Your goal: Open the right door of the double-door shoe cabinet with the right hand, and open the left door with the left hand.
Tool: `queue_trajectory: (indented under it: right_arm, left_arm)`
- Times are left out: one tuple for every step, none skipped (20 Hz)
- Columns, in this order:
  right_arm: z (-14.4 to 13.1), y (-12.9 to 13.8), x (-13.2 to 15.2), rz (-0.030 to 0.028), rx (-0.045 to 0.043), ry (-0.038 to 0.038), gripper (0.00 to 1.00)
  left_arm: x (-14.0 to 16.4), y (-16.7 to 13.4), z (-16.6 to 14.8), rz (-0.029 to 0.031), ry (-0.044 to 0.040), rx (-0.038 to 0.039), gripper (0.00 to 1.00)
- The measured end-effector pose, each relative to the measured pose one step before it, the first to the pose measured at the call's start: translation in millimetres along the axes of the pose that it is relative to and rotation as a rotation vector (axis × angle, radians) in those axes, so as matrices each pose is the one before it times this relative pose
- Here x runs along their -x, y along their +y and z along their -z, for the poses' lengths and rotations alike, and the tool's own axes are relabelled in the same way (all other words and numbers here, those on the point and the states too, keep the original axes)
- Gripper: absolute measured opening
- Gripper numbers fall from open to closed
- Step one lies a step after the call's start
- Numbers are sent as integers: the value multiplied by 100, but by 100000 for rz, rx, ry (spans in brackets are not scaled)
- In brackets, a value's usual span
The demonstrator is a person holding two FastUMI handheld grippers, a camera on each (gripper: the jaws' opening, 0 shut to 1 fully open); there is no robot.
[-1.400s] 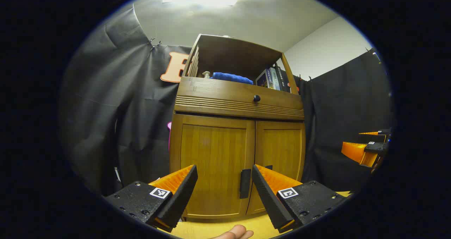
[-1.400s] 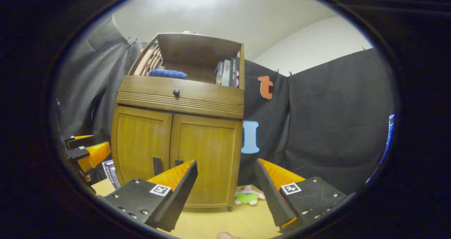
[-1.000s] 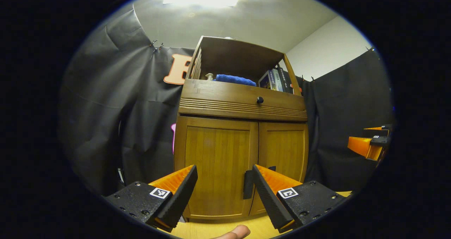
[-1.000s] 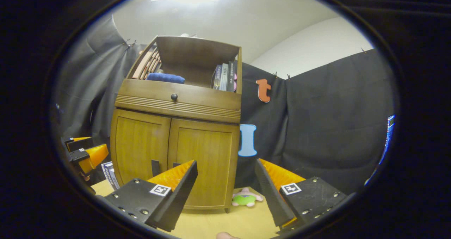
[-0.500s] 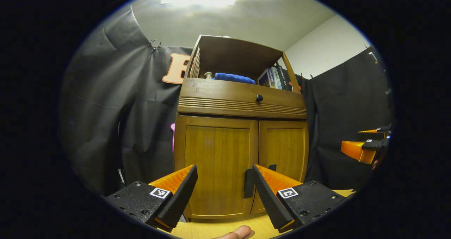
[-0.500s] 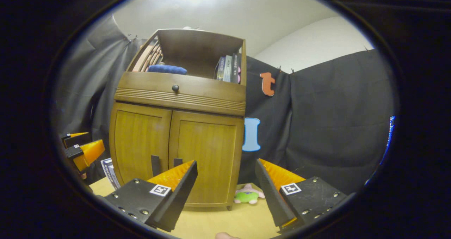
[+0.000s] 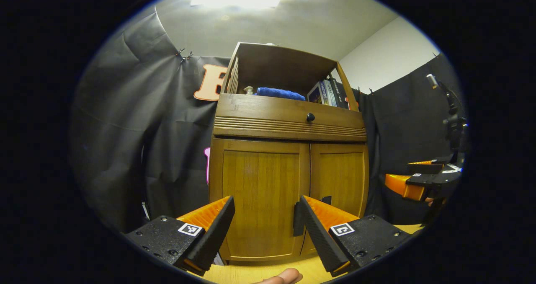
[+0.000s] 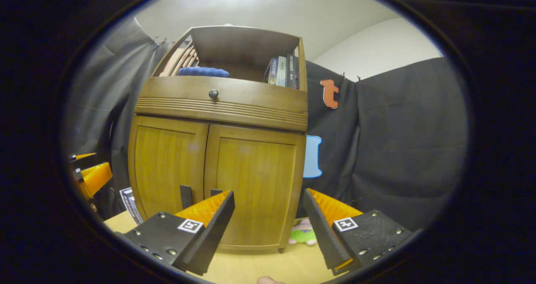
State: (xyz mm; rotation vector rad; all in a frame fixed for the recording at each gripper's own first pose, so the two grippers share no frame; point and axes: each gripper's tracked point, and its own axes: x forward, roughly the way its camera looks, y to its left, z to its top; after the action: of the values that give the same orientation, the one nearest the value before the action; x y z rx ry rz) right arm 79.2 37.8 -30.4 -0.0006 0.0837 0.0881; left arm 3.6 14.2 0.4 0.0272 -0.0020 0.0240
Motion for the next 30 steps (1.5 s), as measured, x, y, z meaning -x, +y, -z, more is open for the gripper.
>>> queue_trajectory:
  right_arm:
    - [344, 417, -833, -1046, -65, 981, 98]
    - [257, 566, -752, -1581, -273, 690, 98]
    - [423, 708, -918, -1551, -129, 1328, 98]
    - [590, 743, -842, -1341, -207, 1716, 98]
    - [840, 534, -841, -634, 114, 2033, 98]
    - [755, 614, -940, -1268, 183, 1908, 98]
    - [741, 700, -926, -1437, -157, 1256, 98]
    - [474, 675, -920, -1178, -736, 958, 98]
    - [568, 686, -903, -1805, -1148, 568, 98]
    - [428, 800, -978, -2047, -1066, 159, 98]
    - [433, 804, -811, -1138, -241, -123, 98]
    - [303, 727, -980, -577, -147, -139, 98]
    - [444, 660, -1037, -767, -770, 682, 98]
    - [363, 612, -968, -638, -690, 1050, 98]
    - [393, 434, -524, -958, -1358, 728, 98]
    - [-41, 441, -546, -969, -307, -205, 98]
    - [85, 395, -725, -1112, 1547, -259, 98]
    - [256, 119, -723, 22, 3723, -23, 98]
    - [545, 10, -535, 354, 4239, 907, 98]
    - [727, -39, -446, 772, 2756, 1373, 98]
    - [653, 513, -407, -419, 220, 1143, 98]
    - [280, 458, -429, -1828, -2086, 495, 89]
    - [364, -218, -553, 1017, -3029, 1104, 77]
    - [-76, 870, 270, -5037, -4400, 348, 65]
    - [232, -206, -986, 61, -2575, -1042, 53]
    - [-159, -233, 631, 11, 2110, 268, 41]
    - [-3, -118, 50, -1390, -1875, -798, 42]
    - [3, 52, -63, -1590, -1094, -193, 29]
    - [107, 6, 282, -1349, -488, 50, 31]
    - [-50, -78, 110, -649, -32, -163, 28]
  left_arm:
    - [43, 167, -4, -393, 85, 21, 92]
    - [-65, 174, -36, -456, -20, 141, 92]
    - [-44, 54, 35, -168, -15, 233, 92]
    - [-44, 74, 61, -62, 307, 97, 92]
    - [-148, 82, 155, -56, 438, -60, 95]
    - [-48, 10, 137, -21, 556, -262, 92]
    - [-144, -29, 275, 216, 739, -234, 92]
    - [-163, -89, 214, 371, 834, -12, 92]
    - [-93, -144, 239, 367, 827, 352, 92]
    - [-128, -125, 157, 452, 807, 200, 92]
    - [-68, -116, 176, 465, 529, 112, 95]
    - [-140, -98, 23, 523, 404, 22, 95]
    - [-23, -15, 199, 288, 420, 26, 95]
    - [-72, 60, -61, 50, -145, -74, 92]
    - [27, 200, -120, -192, -418, -2, 95]
    - [-28, 242, -139, -605, -311, 129, 95]
    - [-92, 213, 54, -605, -96, 73, 92]
    - [-58, 166, -30, -384, 114, 153, 92]
    - [-94, 171, 106, -182, 234, 416, 92]
    - [-75, 128, 36, 77, 227, 524, 92]
    - [-136, 91, 71, 11, 281, 351, 92]
    - [-63, 110, -21, -68, -14, 232, 92]
    - [-92, 192, 79, -343, 244, 234, 92]
    - [-90, 149, 80, -493, 346, 443, 92]
    - [-133, 181, 126, -688, 324, 197, 92]
    - [-95, 106, 59, -661, 299, -68, 92]
    - [-184, 37, 228, -330, 457, -93, 95]
    - [-92, -37, 236, -106, 758, -133, 92]
    - [-96, -149, 245, 109, 764, -144, 95]
    - [-45, -73, 93, -2, 533, -19, 95]
